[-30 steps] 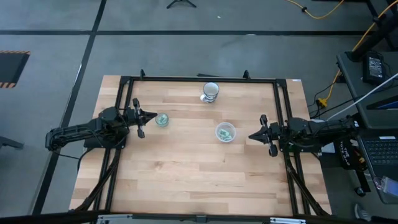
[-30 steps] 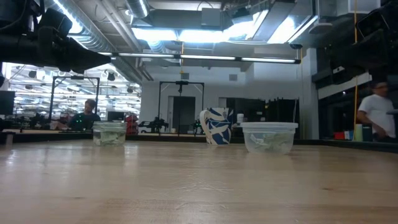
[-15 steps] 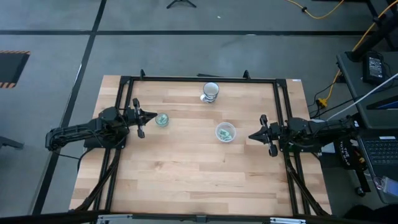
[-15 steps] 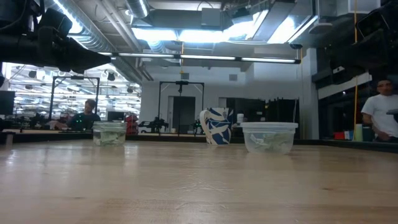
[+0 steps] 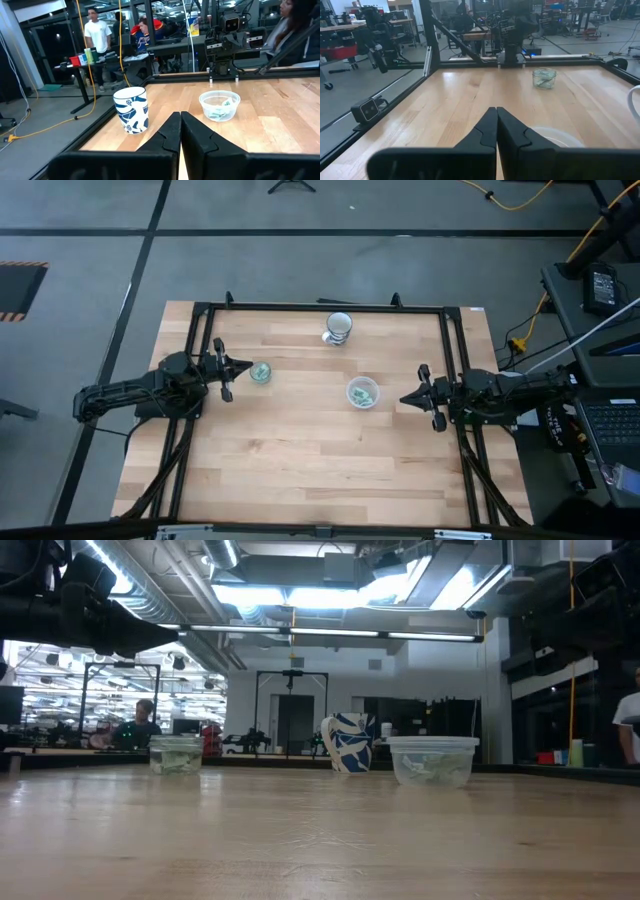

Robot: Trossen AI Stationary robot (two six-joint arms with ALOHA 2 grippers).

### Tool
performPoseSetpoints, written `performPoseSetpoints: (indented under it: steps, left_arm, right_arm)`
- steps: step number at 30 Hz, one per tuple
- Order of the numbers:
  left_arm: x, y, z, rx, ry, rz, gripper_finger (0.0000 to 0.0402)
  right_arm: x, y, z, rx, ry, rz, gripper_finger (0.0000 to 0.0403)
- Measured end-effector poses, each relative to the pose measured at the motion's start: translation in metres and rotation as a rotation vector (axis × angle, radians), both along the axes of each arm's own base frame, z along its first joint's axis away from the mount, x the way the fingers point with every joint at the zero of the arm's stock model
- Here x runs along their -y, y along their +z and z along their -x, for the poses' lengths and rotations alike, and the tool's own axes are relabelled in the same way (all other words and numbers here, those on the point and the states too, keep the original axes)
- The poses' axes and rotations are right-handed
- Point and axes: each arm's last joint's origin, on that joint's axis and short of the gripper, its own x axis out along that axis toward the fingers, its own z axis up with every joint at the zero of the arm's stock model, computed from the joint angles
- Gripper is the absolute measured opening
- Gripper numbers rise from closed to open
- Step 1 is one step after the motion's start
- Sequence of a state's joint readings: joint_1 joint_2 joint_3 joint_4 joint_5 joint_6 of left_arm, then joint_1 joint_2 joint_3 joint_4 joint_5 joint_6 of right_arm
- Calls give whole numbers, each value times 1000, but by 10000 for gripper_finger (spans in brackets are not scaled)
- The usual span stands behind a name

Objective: Pick and place Stevia / Truvia into bins
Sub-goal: Return to Home Position

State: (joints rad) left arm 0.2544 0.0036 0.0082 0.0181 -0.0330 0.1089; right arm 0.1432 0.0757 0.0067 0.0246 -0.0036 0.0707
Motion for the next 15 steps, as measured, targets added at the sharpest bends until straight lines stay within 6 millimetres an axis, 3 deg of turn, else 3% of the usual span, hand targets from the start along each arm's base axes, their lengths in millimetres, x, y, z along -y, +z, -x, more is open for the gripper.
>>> performPoseSetpoints:
  steps: [15]
  left_arm:
    - [0, 0, 0, 0, 0, 0, 7]
  right_arm:
    - [0, 0, 0, 0, 0, 0, 4]
